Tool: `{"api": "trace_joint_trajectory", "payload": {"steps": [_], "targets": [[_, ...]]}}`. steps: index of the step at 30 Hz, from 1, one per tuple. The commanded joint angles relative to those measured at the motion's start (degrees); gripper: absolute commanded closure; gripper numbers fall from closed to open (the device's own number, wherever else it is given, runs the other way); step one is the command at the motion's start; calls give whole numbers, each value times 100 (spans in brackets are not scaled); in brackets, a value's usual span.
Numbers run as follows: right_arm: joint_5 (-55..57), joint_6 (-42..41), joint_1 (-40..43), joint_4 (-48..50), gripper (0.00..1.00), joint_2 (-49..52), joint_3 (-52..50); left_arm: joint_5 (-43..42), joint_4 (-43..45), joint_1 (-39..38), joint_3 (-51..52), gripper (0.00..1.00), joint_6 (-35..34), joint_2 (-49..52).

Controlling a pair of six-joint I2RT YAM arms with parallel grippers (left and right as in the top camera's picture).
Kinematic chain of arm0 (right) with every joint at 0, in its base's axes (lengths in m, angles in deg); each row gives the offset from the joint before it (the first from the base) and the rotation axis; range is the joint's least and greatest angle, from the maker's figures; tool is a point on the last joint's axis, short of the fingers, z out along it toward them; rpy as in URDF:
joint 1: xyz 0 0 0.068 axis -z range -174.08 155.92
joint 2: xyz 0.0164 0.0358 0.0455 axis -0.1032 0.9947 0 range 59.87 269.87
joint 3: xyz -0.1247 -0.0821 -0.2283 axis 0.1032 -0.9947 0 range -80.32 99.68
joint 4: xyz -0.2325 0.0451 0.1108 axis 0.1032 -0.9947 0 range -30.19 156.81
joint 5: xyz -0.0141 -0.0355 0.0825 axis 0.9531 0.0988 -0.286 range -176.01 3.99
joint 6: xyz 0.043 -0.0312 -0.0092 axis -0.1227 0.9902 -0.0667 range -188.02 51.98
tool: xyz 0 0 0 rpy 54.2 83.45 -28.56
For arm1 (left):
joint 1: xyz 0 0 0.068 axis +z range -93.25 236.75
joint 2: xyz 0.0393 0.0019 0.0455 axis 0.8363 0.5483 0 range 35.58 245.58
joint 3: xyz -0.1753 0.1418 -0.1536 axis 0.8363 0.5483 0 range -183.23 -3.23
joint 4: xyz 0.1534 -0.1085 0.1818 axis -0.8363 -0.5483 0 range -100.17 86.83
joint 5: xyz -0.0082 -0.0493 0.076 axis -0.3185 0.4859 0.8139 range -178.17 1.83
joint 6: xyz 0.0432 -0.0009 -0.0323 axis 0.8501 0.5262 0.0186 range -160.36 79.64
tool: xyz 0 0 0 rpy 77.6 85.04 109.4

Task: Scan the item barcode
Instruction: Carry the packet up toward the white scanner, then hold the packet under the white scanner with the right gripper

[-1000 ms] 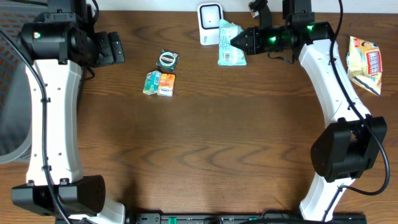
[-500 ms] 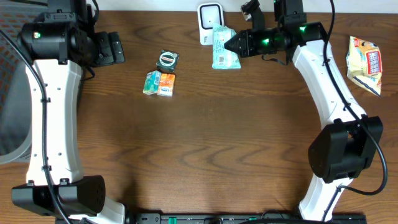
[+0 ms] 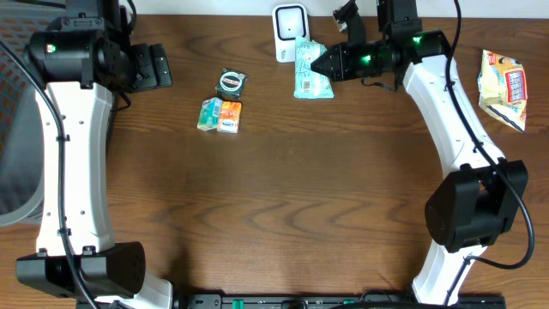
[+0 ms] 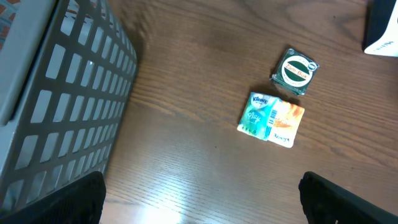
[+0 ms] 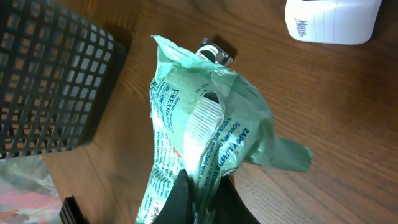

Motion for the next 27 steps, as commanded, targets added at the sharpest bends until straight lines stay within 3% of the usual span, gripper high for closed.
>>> {"api": "trace_joint_trajectory", "payload": {"steps": [1, 18, 27], "targets": [[-39, -31, -195, -7, 99, -122, 13, 92, 0, 24, 28, 2, -52, 22], [372, -50, -925, -994, 99, -122, 13, 92, 0, 24, 28, 2, -50, 22], [1252, 20, -911, -413, 99, -122, 13, 92, 0, 24, 28, 2, -50, 22]]}}
